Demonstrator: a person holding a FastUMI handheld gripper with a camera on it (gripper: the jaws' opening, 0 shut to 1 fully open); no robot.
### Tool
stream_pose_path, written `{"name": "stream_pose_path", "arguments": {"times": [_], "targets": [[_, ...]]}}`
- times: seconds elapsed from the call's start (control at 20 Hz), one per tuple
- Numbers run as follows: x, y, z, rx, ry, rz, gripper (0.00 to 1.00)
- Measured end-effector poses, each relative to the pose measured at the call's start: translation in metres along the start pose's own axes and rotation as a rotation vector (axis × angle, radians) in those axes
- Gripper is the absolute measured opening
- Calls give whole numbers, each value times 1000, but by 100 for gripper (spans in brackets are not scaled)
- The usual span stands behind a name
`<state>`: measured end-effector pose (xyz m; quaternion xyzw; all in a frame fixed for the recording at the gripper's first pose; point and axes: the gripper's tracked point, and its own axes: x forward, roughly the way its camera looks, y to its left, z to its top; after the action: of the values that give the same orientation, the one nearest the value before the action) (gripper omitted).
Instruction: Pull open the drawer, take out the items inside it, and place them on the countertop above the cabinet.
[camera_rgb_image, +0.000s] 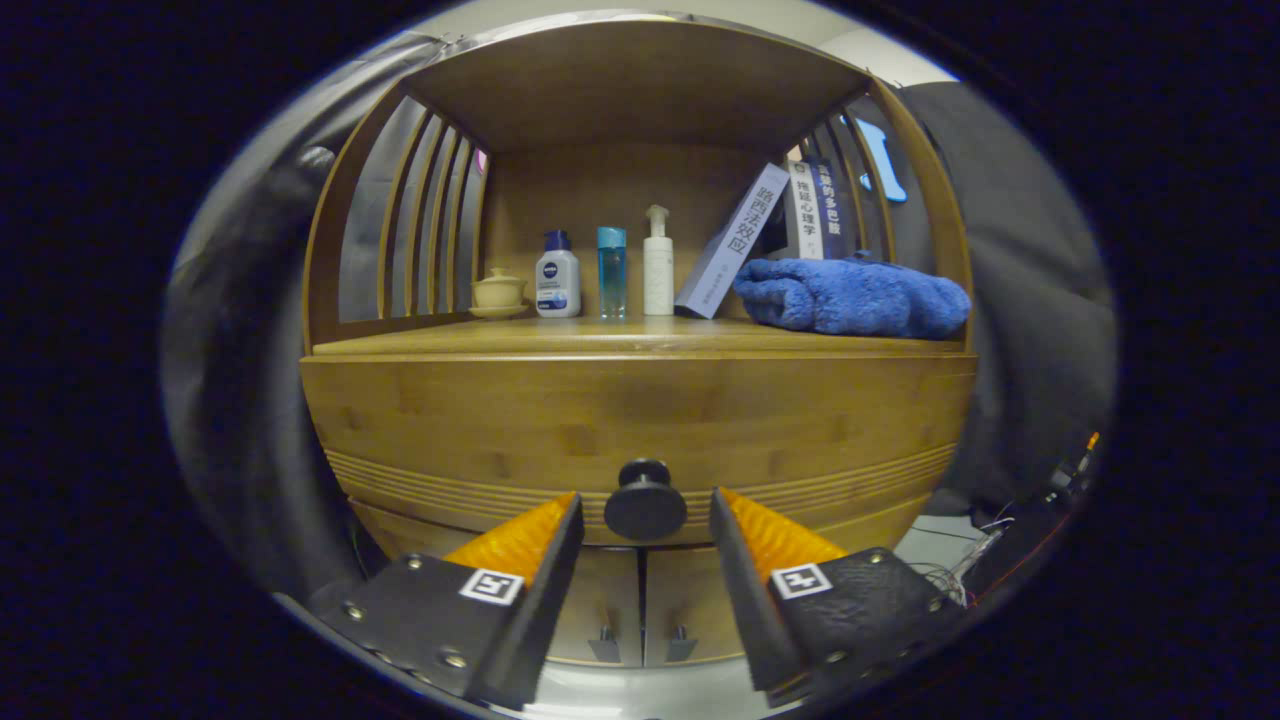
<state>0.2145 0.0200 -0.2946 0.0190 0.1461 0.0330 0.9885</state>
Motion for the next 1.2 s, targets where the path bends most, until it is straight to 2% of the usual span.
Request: {"name": "stream_pose_path", "arguments": {"times": [0.05, 0.1, 0.15, 0.2, 0.3, 0.4, 0.5, 0.55, 0.6, 0.65, 1.2], "targets": [[13, -1, -5, 5, 18, -15, 73], [7, -5, -8, 29, 56, -9, 67], [11, -2, -2, 59, 9, -14, 61], [11, -2, -7, 63, 22, -12, 54], [11, -5, -3, 32, -24, -29, 42], [10, -3, -2, 67, -46, -23, 42], [3, 3, -4, 94, -3, 39, 42], [2, 3, -8, 96, 19, 53, 37], [-3, 1, -9, 70, 22, 57, 37], [-7, -1, -6, 37, 9, 57, 29], [-133, -14, -27, 37, -27, 10, 29]]}}
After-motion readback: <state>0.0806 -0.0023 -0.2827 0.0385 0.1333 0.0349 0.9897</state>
